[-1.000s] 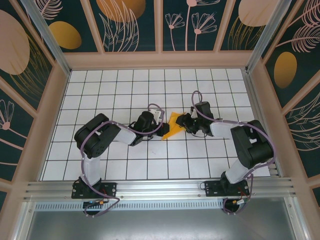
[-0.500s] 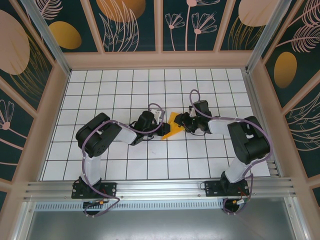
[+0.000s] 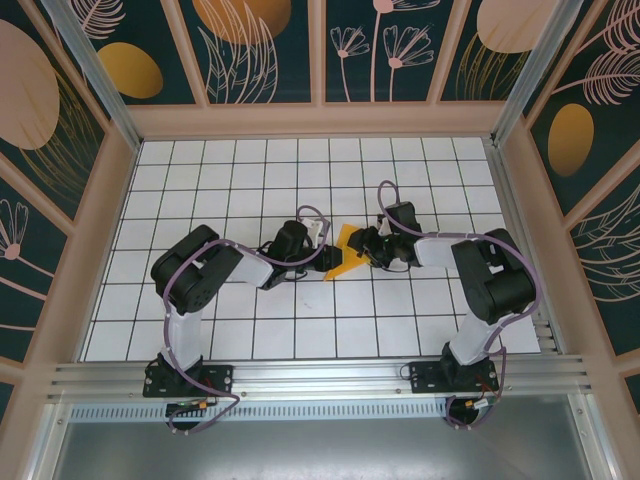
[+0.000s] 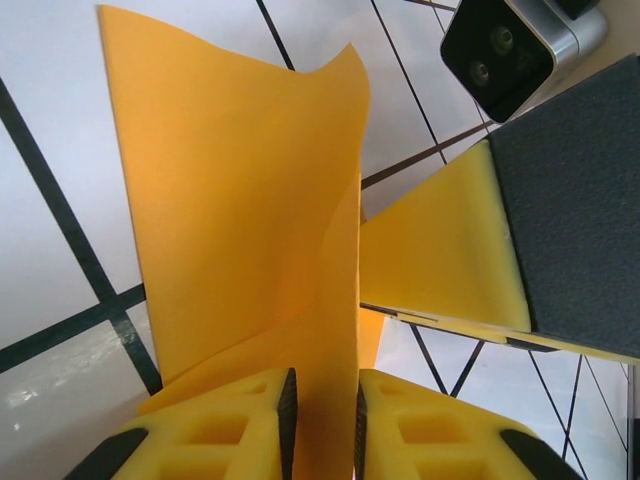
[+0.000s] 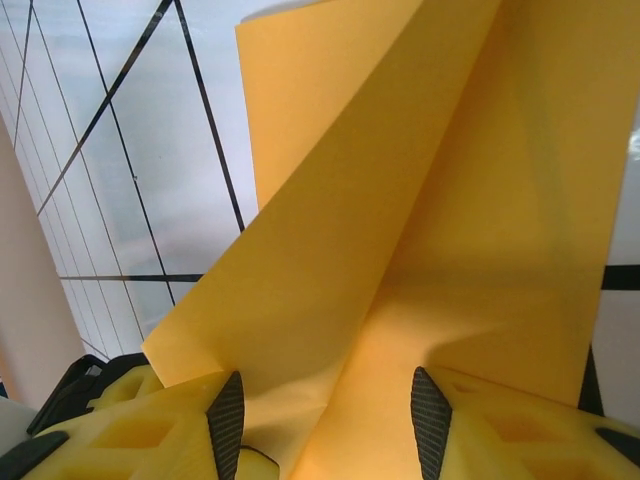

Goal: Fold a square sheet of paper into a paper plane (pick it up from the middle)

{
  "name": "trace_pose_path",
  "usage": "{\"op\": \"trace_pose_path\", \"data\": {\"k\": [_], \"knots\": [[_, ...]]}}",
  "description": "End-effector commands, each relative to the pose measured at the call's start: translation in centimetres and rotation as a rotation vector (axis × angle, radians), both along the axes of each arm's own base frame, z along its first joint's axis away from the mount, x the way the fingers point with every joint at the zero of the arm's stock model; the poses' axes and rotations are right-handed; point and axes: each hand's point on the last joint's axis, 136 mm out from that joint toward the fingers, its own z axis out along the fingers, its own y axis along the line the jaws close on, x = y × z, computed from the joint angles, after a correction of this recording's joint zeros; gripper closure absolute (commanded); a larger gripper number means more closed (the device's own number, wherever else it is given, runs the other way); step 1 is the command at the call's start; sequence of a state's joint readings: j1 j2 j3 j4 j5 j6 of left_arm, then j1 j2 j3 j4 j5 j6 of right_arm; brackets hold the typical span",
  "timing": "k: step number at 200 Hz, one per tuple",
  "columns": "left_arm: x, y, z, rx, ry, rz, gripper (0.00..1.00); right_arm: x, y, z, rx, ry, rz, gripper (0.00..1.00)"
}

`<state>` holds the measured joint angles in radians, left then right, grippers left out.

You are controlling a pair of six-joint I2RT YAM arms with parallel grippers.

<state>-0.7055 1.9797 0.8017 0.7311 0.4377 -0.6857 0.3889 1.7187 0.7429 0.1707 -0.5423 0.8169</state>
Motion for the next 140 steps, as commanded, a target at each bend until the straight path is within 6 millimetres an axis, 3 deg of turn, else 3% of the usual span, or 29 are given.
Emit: {"op": "trace_pose_path", "data": {"k": [1,72,140], "knots": [[0.5,0.1,1.2,-0.022,-0.011,0.002,0.72,-0.4,-0.7,-2.0,-0.069,0.050,-0.008,0.49],[0.6,-0.1,1.8,-0.063,-0.013,-0.016,0.66,-0.8,-0.9,-2.8,-0.088,0.068,-0.004,0.49],[0.4,-1.4,1.8,-0.108,-0.001,-0.079,0.73,-0.9,-0.8,-3.0,-0.083,0.079,-0.003,0.50]]}}
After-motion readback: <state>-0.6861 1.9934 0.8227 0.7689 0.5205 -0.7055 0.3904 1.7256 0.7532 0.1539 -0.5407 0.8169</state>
